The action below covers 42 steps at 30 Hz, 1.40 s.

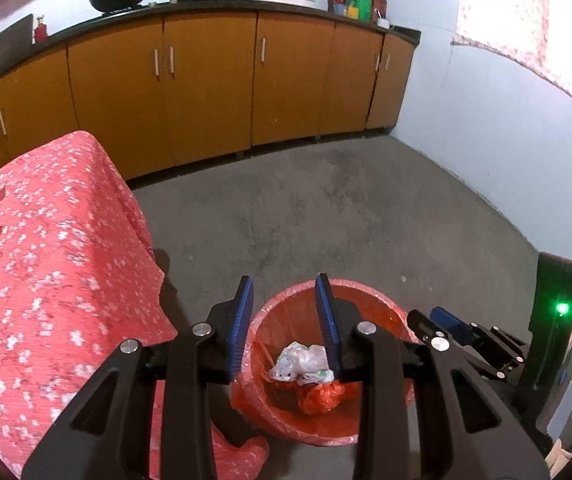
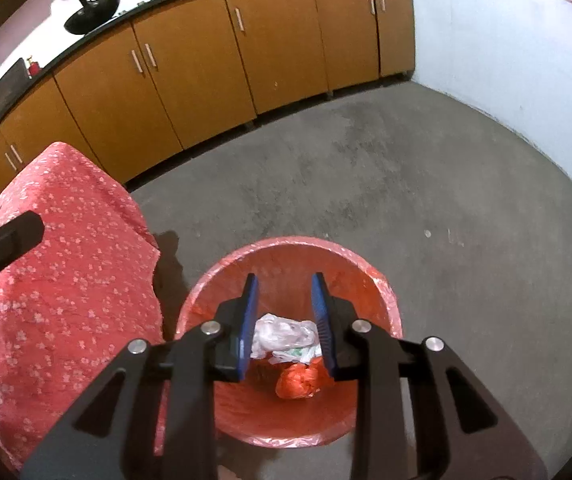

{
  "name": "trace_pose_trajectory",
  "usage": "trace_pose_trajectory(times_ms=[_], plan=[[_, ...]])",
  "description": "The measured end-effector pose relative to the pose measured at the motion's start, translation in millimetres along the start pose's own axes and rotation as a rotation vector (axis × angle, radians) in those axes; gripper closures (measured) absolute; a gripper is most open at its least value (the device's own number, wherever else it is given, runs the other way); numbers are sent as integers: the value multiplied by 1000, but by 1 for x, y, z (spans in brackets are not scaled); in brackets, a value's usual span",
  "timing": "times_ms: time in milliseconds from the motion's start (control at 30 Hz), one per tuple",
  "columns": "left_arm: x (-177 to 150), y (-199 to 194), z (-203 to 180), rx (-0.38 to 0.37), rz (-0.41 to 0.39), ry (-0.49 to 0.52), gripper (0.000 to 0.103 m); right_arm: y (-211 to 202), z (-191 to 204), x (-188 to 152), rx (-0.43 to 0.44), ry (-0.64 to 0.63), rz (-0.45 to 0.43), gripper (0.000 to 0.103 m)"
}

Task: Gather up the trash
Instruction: 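Move both grippers back over the table toward the remaining bags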

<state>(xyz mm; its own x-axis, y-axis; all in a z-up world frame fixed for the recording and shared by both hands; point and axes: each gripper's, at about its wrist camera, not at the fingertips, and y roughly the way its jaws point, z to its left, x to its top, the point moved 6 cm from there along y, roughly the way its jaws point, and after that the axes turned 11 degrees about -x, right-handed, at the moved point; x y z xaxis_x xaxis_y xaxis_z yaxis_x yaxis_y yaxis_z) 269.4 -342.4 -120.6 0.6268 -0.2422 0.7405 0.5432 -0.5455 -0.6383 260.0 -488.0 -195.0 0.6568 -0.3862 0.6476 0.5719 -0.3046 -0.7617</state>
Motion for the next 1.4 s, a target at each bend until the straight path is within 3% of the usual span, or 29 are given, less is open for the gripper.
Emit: trace_pose_trajectory(times_ms=[167, 400, 700, 867, 933, 1233, 1267, 1333, 1400], plan=[[5, -42, 23, 17, -73, -36, 65, -26, 21, 13, 38, -33, -43, 74], [-3, -128, 89, 101, -181, -85, 58, -82, 98, 34, 163, -118, -126, 70], [-49, -250, 225, 393, -256, -177, 50, -158, 260, 19, 377, -280, -177, 65], [-71, -298, 292, 523, -299, -282, 42, -183, 343, -1, 465, -336, -187, 47], [-76, -308, 308, 544, -314, -306, 41, -188, 363, -5, 474, -349, -193, 41], [-76, -318, 337, 541, -372, -364, 34, -172, 419, -13, 416, -399, -177, 40], [-73, -316, 338, 531, -376, -366, 33, -169, 420, -14, 405, -407, -177, 41], [-71, -313, 338, 517, -380, -367, 33, -164, 421, -17, 402, -421, -172, 60], [-67, -309, 337, 501, -382, -375, 32, -162, 418, -21, 405, -431, -170, 66]])
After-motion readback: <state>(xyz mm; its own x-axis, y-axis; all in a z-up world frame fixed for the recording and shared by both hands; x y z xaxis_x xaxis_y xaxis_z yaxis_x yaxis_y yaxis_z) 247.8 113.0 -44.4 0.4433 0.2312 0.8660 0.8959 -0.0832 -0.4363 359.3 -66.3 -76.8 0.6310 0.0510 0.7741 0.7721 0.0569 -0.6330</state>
